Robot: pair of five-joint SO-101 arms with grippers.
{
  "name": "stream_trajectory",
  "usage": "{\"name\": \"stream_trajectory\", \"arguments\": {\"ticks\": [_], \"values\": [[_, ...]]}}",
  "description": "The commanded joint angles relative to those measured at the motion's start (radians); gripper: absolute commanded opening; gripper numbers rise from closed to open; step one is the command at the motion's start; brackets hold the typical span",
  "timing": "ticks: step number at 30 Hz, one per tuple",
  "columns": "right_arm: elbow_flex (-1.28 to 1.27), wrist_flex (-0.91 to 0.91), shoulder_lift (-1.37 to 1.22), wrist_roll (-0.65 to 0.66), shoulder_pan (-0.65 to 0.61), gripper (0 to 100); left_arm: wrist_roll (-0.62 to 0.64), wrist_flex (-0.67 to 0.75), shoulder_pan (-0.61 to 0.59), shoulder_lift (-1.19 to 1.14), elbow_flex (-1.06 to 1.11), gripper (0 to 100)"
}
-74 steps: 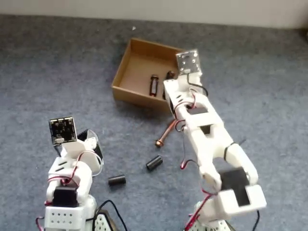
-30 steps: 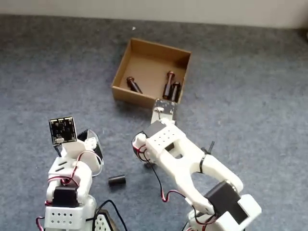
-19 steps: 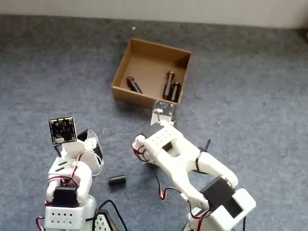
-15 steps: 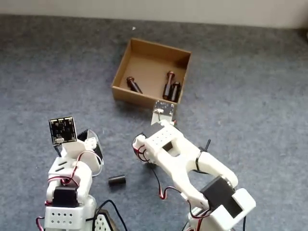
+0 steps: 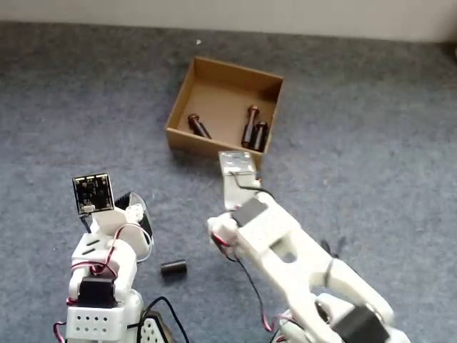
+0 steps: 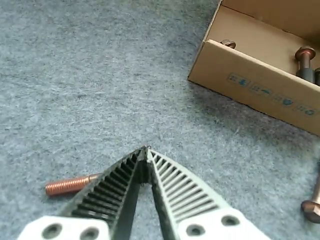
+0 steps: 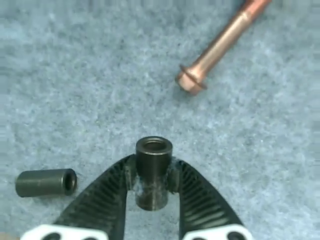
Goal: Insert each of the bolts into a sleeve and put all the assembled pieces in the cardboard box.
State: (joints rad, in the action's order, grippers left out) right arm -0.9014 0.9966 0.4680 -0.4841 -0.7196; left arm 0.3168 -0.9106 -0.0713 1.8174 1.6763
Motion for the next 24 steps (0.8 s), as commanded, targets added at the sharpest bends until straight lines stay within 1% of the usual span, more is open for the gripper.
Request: {"name": "stream_trajectory", "arguments": {"ticks": [1, 3, 4, 6, 8, 11, 14, 19, 22, 24], "values": [[-0.087, -0.116, 0.174, 0.011, 0.111, 0.5, -0.011, -0.002, -0.012, 0.005, 0.007, 1], [-0.147, -0.179, 0.232, 0.011, 0.170, 0.5, -0.011, -0.012, -0.012, 0.005, -0.021, 1], [-0.170, -0.203, 0.254, 0.011, 0.193, 0.5, -0.011, -0.040, -0.012, 0.005, -0.039, 1], [-0.206, -0.236, 0.288, 0.011, 0.225, 0.5, -0.031, -0.121, -0.012, 0.005, -0.094, 1], [-0.236, -0.255, 0.306, 0.011, 0.243, 0.5, -0.086, -0.198, -0.012, 0.005, -0.168, 1], [-0.266, -0.283, 0.312, 0.008, 0.254, 0.5, -0.126, -0.288, -0.012, 0.005, -0.286, 1], [-0.295, -0.320, 0.312, 0.008, 0.255, 0.5, -0.166, -0.347, -0.010, 0.004, -0.378, 1], [-0.311, -0.335, 0.312, 0.008, 0.255, 0.5, -0.284, -0.430, -0.010, 0.004, -0.458, 1], [-0.311, -0.335, 0.312, 0.008, 0.255, 0.5, -0.327, -0.462, -0.012, -0.001, -0.487, 1], [-0.311, -0.335, 0.312, 0.008, 0.255, 0.5, -0.344, -0.468, -0.012, -0.044, -0.516, 1]]}}
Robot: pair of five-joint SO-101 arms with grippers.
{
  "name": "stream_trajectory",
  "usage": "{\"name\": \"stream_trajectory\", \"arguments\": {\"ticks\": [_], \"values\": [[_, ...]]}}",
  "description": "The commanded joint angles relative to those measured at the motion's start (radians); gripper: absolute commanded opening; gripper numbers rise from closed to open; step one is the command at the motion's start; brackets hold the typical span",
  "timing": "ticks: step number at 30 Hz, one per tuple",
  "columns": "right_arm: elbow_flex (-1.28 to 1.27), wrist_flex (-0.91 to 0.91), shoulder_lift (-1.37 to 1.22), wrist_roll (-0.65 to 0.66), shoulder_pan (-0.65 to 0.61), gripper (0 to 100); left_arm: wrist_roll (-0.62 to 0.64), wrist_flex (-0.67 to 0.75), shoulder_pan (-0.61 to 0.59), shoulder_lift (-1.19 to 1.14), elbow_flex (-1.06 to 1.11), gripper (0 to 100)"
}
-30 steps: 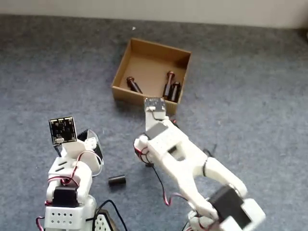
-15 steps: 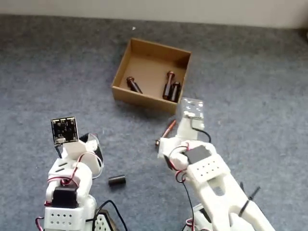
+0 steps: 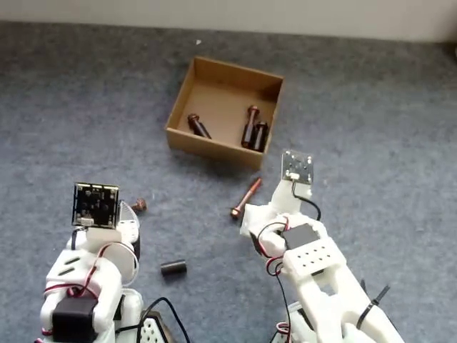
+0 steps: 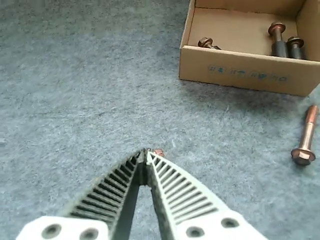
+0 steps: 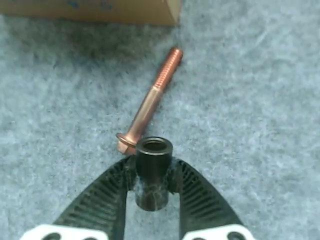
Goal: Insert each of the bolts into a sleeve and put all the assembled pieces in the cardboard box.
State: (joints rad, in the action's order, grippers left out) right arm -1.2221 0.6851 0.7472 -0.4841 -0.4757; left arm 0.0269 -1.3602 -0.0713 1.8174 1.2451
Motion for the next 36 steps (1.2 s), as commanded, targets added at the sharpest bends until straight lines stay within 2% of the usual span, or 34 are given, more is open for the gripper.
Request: {"name": "stream_trajectory", "arguments": {"ticks": [1, 6, 8, 11, 14, 18, 20, 25, 30, 36], "values": [[0.010, -0.024, 0.033, 0.008, 0.012, 0.5, -0.058, -0.021, -0.012, -0.085, -0.105, 1], [0.010, -0.024, 0.033, 0.008, 0.012, 0.5, -0.068, -0.023, -0.012, -0.423, -0.232, 1], [0.008, -0.024, 0.033, 0.006, 0.012, 0.5, -0.133, -0.020, -0.012, -0.572, -0.291, 1], [0.005, -0.022, 0.033, 0.006, 0.012, 0.5, -0.292, -0.017, -0.012, -0.766, -0.357, 1], [-0.012, -0.022, 0.033, 0.006, 0.012, 0.5, -0.519, -0.014, -0.012, -0.926, -0.387, 1], [-0.013, -0.022, 0.033, 0.006, 0.012, 0.5, -0.809, -0.011, -0.013, -1.087, -0.418, 1], [-0.015, -0.022, 0.033, 0.006, 0.012, 0.5, -0.905, 0.025, -0.019, -1.145, -0.433, 1], [-0.015, -0.022, 0.033, 0.006, 0.012, 0.5, -0.994, 0.184, -0.104, -1.260, -0.452, 4], [-0.016, -0.022, 0.033, 0.006, 0.012, 0.5, -1.065, 0.201, -0.134, -1.360, -0.452, 19], [-0.016, -0.022, 0.033, 0.006, 0.012, 0.5, -1.068, 0.215, -0.131, -1.455, -0.492, 20]]}}
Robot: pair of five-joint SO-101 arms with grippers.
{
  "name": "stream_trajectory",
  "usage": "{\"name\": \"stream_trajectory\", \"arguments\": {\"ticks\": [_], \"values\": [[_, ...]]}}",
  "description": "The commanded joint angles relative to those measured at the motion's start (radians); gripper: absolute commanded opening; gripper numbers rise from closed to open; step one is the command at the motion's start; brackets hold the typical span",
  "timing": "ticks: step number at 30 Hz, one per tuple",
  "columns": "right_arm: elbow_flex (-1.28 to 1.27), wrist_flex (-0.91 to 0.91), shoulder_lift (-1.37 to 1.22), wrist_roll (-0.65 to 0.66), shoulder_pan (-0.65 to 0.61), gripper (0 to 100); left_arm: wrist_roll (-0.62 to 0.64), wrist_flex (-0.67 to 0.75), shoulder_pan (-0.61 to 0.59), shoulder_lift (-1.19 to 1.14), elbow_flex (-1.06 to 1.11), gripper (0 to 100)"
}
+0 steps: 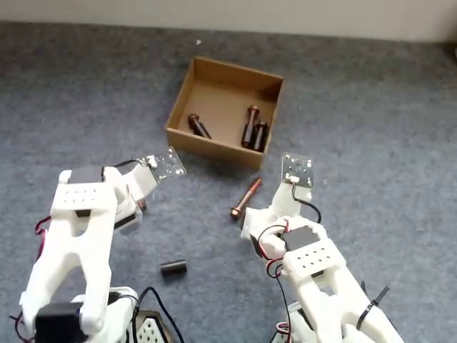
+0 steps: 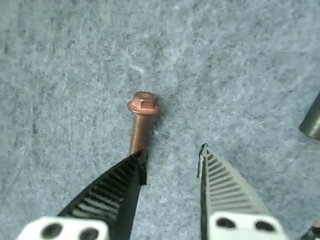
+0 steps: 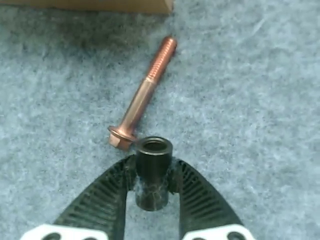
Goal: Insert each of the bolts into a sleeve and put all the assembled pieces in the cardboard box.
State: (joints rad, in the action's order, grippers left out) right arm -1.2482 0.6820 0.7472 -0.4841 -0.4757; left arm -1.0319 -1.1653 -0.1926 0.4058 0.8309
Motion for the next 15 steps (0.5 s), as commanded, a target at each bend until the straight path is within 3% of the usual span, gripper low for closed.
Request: {"name": "stream_trajectory", "arguments": {"ticks": [1, 10, 15], "values": [[0.010, -0.019, 0.033, 0.006, 0.012, 0.5, -0.009, 0.028, -0.010, -0.068, -0.091, 20], [0.010, -0.019, 0.033, 0.006, 0.012, 0.5, -0.008, 0.120, -0.016, -0.423, -0.278, 20], [0.010, -0.019, 0.033, 0.008, 0.012, 0.5, -0.008, 0.118, -0.031, -0.579, -0.407, 14]]}}
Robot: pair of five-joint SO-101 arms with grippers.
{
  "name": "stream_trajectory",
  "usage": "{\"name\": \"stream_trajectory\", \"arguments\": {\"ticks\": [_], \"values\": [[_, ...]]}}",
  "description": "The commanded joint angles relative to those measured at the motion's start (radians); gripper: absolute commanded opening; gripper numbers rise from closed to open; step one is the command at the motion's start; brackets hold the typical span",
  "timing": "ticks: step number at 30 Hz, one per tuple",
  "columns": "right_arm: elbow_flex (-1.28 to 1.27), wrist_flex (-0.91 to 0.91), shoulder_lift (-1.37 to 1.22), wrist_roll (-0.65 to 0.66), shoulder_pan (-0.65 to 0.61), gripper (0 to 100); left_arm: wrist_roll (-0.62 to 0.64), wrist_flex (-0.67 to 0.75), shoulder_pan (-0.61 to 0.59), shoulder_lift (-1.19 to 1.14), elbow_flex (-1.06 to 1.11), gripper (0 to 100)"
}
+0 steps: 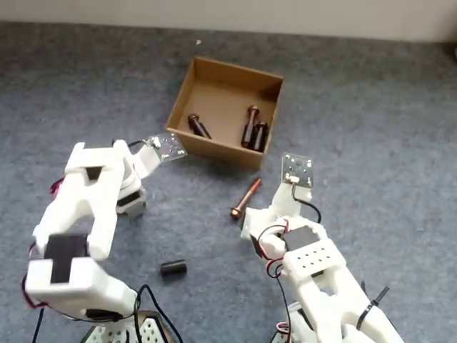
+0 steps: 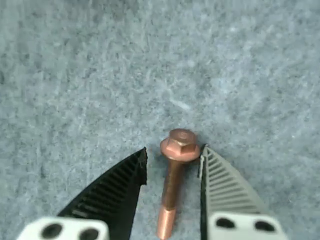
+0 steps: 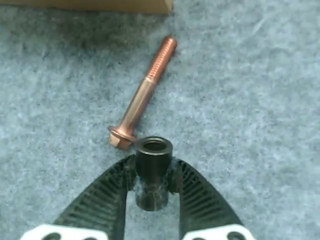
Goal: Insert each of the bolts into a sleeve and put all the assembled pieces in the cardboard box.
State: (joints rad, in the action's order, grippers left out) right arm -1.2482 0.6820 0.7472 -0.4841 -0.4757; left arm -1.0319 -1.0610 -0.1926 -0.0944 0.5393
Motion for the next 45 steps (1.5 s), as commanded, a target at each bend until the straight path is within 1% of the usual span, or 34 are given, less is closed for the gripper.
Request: {"name": "stream_trajectory", "arguments": {"ticks": [1, 6, 11, 17, 20, 24, 27, 29, 30, 33, 36, 38, 45], "values": [[0.010, -0.019, 0.033, 0.008, 0.012, 0.5, -0.008, 0.012, -0.031, -0.096, -0.131, 12], [0.010, -0.019, 0.033, 0.008, 0.012, 0.5, -0.008, 0.012, -0.027, -0.105, -0.134, 0], [0.010, -0.019, 0.033, 0.008, 0.012, 0.5, -0.005, -0.068, -0.025, -0.099, -0.145, 1], [0.010, -0.019, 0.033, 0.008, 0.012, 0.5, 0.009, -0.152, -0.024, 0.071, -0.133, 1], [0.010, -0.019, 0.039, 0.008, 0.012, 0.5, 0.106, -0.190, -0.024, 0.188, -0.133, 1], [0.010, -0.019, 0.044, 0.011, 0.012, 0.5, 0.245, -0.195, 0.004, 0.320, -0.133, 1], [0.019, -0.016, 0.048, 0.012, 0.013, 0.5, 0.382, -0.198, 0.030, 0.401, -0.119, 1], [0.012, -0.015, 0.093, 0.018, 0.013, 0.5, 0.474, -0.212, 0.056, 0.456, -0.094, 1], [0.010, -0.015, 0.130, 0.041, 0.013, 0.5, 0.516, -0.222, 0.074, 0.484, -0.074, 1], [-0.013, 0.019, 0.272, 0.098, 0.013, 0.5, 0.585, -0.258, 0.133, 0.579, -0.022, 1], [-0.070, 0.022, 0.412, 0.103, 0.013, 0.5, 0.598, -0.253, 0.182, 0.691, 0.033, 1], [-0.113, 0.022, 0.498, 0.103, 0.013, 0.5, 0.628, -0.209, 0.206, 0.776, 0.071, 1], [-0.180, 0.022, 0.710, 0.112, 0.013, 0.5, 0.859, 0.048, 0.242, 1.129, 0.306, 1]]}}
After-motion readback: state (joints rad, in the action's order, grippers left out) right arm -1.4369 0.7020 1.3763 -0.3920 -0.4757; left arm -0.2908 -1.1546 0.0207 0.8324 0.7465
